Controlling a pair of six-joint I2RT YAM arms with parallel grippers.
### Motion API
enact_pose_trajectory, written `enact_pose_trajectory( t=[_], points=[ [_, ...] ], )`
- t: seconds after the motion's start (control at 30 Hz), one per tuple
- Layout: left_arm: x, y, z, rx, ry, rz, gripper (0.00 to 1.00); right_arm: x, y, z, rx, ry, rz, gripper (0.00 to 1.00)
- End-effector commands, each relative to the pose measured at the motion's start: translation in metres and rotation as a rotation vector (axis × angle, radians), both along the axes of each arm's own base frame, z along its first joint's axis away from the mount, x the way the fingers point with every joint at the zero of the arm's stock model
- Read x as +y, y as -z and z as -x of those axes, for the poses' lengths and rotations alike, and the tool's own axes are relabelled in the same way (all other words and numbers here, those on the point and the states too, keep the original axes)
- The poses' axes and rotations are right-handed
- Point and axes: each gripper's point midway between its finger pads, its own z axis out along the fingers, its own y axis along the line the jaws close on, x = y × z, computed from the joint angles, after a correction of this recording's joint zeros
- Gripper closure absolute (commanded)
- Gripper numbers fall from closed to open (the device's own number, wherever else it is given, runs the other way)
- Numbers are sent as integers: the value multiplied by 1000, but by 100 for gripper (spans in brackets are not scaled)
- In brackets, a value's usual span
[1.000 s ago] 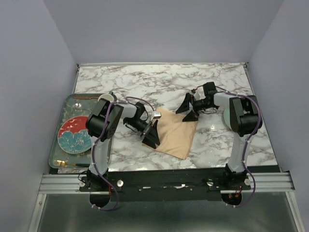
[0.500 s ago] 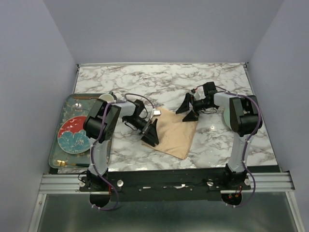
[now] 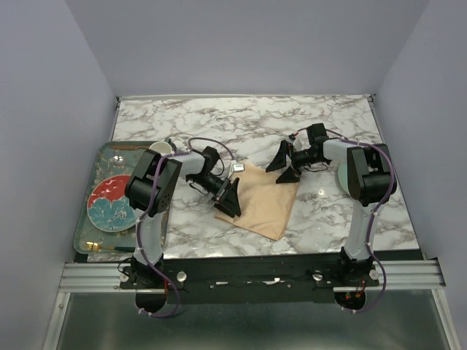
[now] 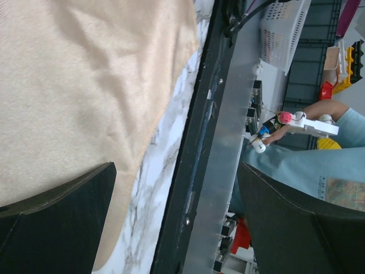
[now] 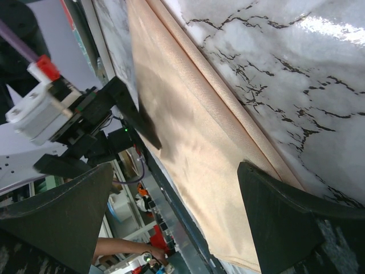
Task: Fold the napkin into a case and place the utensils inside
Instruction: Smooth out the square-folded napkin at the center of the board.
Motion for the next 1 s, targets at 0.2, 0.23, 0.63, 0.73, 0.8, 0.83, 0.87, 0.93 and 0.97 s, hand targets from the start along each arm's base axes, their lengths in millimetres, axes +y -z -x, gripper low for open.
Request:
enact_pose_trajectory(
  t=[0.2,0.23,0.63,0.73,0.8,0.83,0.87,0.93,0.97],
  points=[
    [11,40,0,21,14,-67,1,-17,31,0,-36,-1,128,0],
    [8,27,-4,4,10,-47,1,-15,26,0,-52,-11,112,0],
    [-53,-85,-124,-177,-273,63,1,2,-74,11,-158,-43,-110,0],
    [-67,-85,-159,-160,-353,77,1,3,-71,14,-133,-40,-115,0],
    [-76,-87,-179,-174,-397,105,1,3,-63,12,-119,-39,-104,0],
    [-79,-87,-183,-122,-423,102,1,2,-56,11,-111,-40,-97,0],
    [-83,-80,-192,-125,-437,114,1,1,-51,9,-109,-39,-90,0],
    [-87,-77,-198,-89,-464,125,1,0,-38,6,-91,-36,-76,0],
    [-88,-69,-203,-89,-472,127,1,-2,-36,2,-90,-30,-71,0]
  ],
)
